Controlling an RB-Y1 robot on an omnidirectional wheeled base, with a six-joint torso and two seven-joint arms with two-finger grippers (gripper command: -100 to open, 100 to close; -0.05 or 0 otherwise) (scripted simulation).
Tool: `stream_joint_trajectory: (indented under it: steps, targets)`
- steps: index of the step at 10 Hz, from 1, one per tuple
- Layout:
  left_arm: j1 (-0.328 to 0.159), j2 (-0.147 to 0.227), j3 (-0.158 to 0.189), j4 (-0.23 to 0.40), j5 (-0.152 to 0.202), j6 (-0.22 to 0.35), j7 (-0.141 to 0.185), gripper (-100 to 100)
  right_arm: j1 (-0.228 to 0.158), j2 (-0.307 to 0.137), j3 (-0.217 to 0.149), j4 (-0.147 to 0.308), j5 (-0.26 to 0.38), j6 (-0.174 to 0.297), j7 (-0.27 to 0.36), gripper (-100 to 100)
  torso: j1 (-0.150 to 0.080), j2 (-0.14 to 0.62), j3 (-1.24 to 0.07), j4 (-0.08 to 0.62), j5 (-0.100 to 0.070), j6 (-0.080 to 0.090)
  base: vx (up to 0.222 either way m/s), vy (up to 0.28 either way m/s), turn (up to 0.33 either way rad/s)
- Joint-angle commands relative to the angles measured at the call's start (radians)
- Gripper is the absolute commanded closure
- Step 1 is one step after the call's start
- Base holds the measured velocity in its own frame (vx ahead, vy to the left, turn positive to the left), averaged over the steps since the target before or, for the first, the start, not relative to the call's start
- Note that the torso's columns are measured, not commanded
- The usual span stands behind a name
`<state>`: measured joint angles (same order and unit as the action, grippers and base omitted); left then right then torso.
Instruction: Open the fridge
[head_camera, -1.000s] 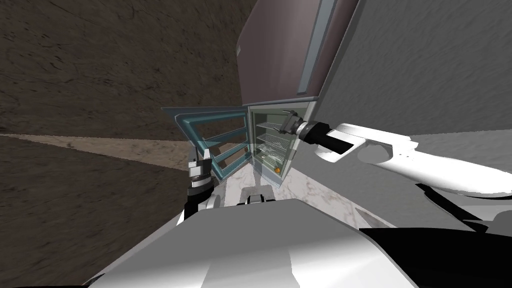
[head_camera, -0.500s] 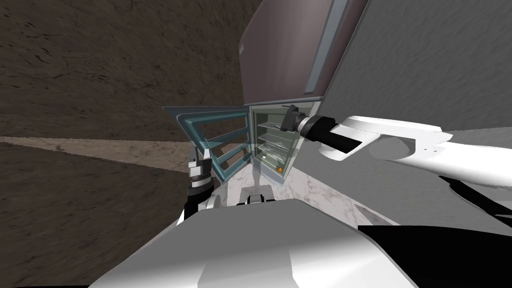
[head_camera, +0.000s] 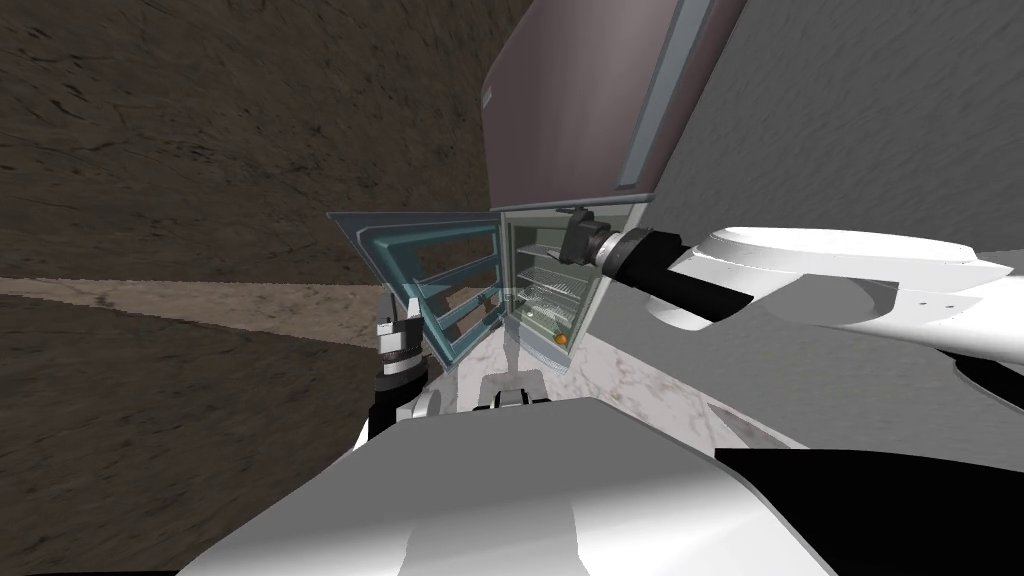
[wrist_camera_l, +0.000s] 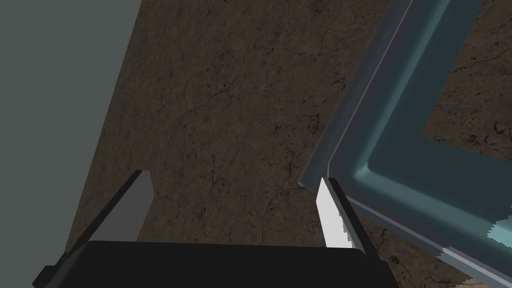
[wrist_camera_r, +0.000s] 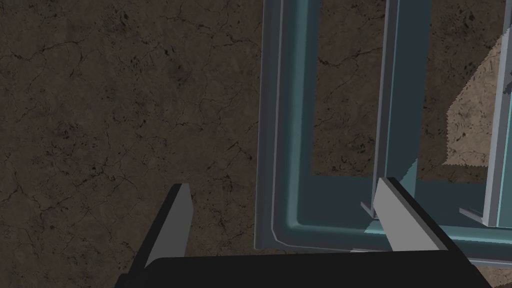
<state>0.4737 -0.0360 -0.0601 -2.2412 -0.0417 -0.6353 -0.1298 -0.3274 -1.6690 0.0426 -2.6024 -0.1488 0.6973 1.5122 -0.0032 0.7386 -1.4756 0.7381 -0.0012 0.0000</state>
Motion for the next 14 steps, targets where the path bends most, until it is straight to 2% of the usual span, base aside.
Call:
stream_joint_trajectory:
  steps: [1, 2, 3, 6, 7, 8, 9, 10, 12, 13, 14]
  targets:
    - [0.0, 0.0, 0.0, 0.0, 0.0, 0.0, 0.0, 0, -0.018, -0.027, -0.009, 0.011, -0.031, -0.001, -0.003, -100, 0.0, 0.0, 0.0, 0.0, 0.0, 0.0, 0.061, 0.046, 0.075]
    - [0.0, 0.0, 0.0, 0.0, 0.0, 0.0, 0.0, 0, -0.013, -0.015, -0.002, 0.004, -0.017, 0.003, 0.0, -100, 0.004, -0.004, -0.002, -0.001, 0.001, 0.0, 0.039, 0.026, 0.016]
    - [0.0, 0.0, 0.0, 0.0, 0.0, 0.0, 0.0, 0, -0.035, -0.053, -0.019, 0.022, -0.064, -0.007, -0.009, -100, 0.003, -0.002, -0.002, -0.001, 0.001, 0.0, 0.001, 0.0, 0.042]
    - [0.0, 0.0, 0.0, 0.0, 0.0, 0.0, 0.0, 0, -0.066, -0.108, -0.043, 0.047, -0.13, -0.023, -0.021, -100, 0.002, 0.001, 0.001, 0.001, 0.001, 0.0, -0.007, -0.009, 0.034]
    - [0.0, 0.0, 0.0, 0.0, 0.0, 0.0, 0.0, 0, -0.066, -0.108, -0.043, 0.047, -0.13, -0.023, -0.021, -100, 0.003, 0.0, 0.0, 0.0, 0.001, 0.0, -0.008, -0.007, 0.007]
    - [0.0, 0.0, 0.0, 0.0, 0.0, 0.0, 0.0, 0, -0.087, -0.145, -0.06, 0.064, -0.175, -0.033, -0.03, -100, 0.003, -0.001, 0.0, 0.0, 0.001, 0.0, -0.006, -0.005, 0.042]
    - [0.0, 0.0, 0.0, 0.0, 0.0, 0.0, 0.0, 0, -0.097, -0.163, -0.068, 0.072, -0.197, -0.038, -0.034, -100, 0.004, -0.001, -0.001, 0.0, 0.001, 0.0, -0.006, -0.007, 0.038]
    - [0.0, 0.0, 0.0, 0.0, 0.0, 0.0, 0.0, 0, -0.097, -0.163, -0.068, 0.072, -0.197, -0.038, -0.034, -100, 0.004, -0.001, -0.001, 0.0, 0.001, 0.0, -0.003, -0.005, 0.01]
    - [0.0, 0.0, 0.0, 0.0, 0.0, 0.0, 0.0, 0, -0.118, -0.2, -0.084, 0.089, -0.241, -0.048, -0.042, -100, 0.003, -0.001, -0.001, 0.0, 0.001, 0.0, -0.003, -0.004, 0.022]
    - [0.0, 0.0, 0.0, 0.0, 0.0, 0.0, 0.0, 0, -0.127, -0.191, -0.066, 0.085, -0.228, -0.045, -0.04, -100, 0.003, -0.001, 0.0, 0.0, 0.001, 0.0, 0.0, 0.0, 0.0]
    - [0.0, 0.0, 0.0, 0.0, 0.0, 0.0, 0.0, 0, -0.129, -0.193, -0.065, 0.086, -0.231, -0.046, -0.041, 0, 0.003, -0.001, 0.0, 0.0, 0.001, 0.0, 0.0, 0.0, 0.0]
